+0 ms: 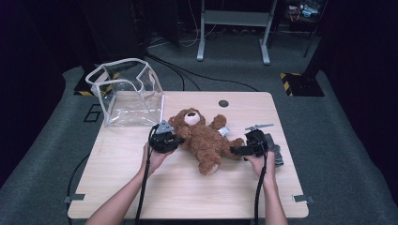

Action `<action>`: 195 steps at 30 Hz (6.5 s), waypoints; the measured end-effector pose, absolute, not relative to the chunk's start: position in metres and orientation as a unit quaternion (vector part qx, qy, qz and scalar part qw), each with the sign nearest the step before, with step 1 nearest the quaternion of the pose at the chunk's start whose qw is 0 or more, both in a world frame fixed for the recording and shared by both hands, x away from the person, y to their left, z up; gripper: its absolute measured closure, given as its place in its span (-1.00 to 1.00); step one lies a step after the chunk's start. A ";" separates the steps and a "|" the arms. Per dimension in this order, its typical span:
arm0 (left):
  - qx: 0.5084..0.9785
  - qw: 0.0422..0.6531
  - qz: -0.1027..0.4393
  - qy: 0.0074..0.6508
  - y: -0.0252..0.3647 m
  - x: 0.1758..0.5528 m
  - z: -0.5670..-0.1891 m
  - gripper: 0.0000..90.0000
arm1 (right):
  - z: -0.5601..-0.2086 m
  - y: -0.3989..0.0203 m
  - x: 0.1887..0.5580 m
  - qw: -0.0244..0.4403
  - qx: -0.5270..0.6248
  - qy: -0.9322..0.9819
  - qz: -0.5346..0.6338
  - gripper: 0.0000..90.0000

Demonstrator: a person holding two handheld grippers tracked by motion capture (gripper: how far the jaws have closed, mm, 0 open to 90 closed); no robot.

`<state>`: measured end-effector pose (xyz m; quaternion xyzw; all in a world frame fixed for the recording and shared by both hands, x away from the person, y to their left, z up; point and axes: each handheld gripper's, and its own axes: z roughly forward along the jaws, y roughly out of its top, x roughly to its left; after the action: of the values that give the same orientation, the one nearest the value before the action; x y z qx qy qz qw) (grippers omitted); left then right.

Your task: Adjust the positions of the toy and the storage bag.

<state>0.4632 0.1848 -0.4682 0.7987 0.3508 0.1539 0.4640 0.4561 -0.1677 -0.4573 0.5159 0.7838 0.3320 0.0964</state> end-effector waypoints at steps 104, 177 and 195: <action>0.769 0.451 0.110 0.439 0.176 0.508 -0.442 -0.32 | -0.452 -0.130 0.372 0.167 0.446 0.793 0.381 0.64; 0.780 0.409 0.142 0.451 0.083 0.525 -0.479 0.24 | -0.530 -0.160 0.356 0.196 0.458 0.798 0.338 -0.92; 0.754 0.487 0.156 0.412 0.100 0.503 -0.449 0.25 | -0.530 -0.161 0.355 0.198 0.468 0.788 0.347 -0.85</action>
<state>0.5028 0.0995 -0.4493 0.7538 0.4122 0.1558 0.4875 0.3549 -0.1605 -0.5301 0.4683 0.7882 0.3466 0.1983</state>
